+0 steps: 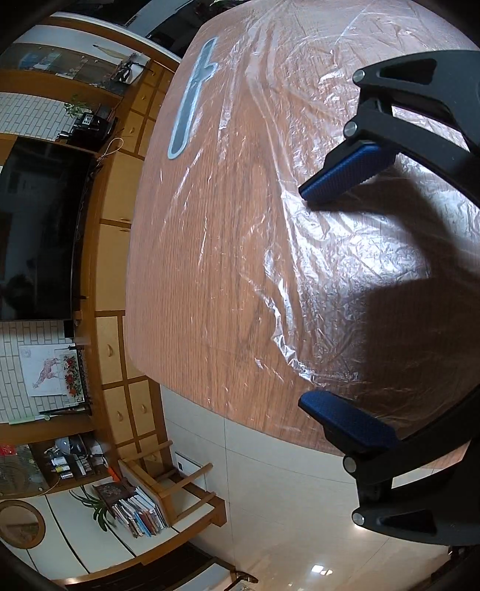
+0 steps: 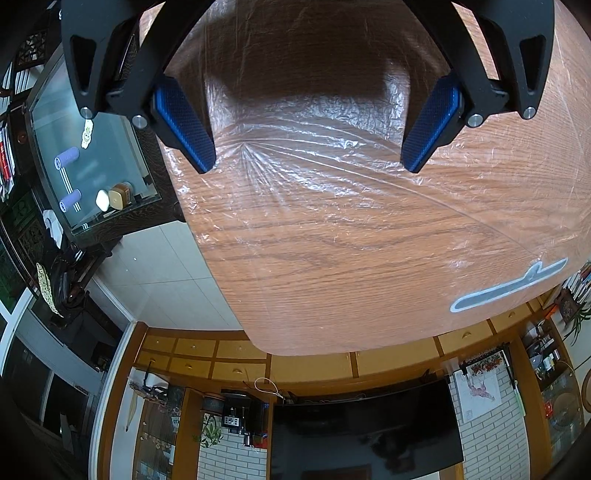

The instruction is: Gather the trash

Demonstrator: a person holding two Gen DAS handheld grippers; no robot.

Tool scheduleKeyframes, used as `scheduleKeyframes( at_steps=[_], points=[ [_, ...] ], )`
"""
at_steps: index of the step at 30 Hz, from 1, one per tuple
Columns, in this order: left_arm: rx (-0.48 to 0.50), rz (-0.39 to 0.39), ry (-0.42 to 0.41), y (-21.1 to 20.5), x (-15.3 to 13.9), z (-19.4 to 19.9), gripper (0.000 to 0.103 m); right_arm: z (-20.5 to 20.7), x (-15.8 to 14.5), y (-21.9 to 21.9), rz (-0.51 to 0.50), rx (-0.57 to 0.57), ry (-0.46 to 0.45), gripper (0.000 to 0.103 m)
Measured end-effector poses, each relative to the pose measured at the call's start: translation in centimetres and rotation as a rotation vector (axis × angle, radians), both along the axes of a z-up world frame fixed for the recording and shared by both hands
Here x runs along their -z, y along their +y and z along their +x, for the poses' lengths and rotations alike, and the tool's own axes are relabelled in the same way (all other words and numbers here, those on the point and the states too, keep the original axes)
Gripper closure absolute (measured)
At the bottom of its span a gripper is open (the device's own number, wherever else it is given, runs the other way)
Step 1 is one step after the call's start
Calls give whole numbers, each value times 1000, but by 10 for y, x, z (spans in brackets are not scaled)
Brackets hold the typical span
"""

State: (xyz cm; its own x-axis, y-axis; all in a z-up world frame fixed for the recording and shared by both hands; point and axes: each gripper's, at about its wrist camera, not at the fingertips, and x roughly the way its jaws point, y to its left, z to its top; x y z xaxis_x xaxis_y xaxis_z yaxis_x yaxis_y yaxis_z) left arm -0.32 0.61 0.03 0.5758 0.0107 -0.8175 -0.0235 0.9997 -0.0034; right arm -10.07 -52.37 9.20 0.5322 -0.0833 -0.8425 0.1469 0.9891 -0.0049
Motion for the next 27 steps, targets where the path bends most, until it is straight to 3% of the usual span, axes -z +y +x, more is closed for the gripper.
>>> scheduleKeyframes(
  at_steps=[27],
  points=[
    [-3,0,0,1,2,0,1,0,0,-1,0,0,0,4]
  ],
)
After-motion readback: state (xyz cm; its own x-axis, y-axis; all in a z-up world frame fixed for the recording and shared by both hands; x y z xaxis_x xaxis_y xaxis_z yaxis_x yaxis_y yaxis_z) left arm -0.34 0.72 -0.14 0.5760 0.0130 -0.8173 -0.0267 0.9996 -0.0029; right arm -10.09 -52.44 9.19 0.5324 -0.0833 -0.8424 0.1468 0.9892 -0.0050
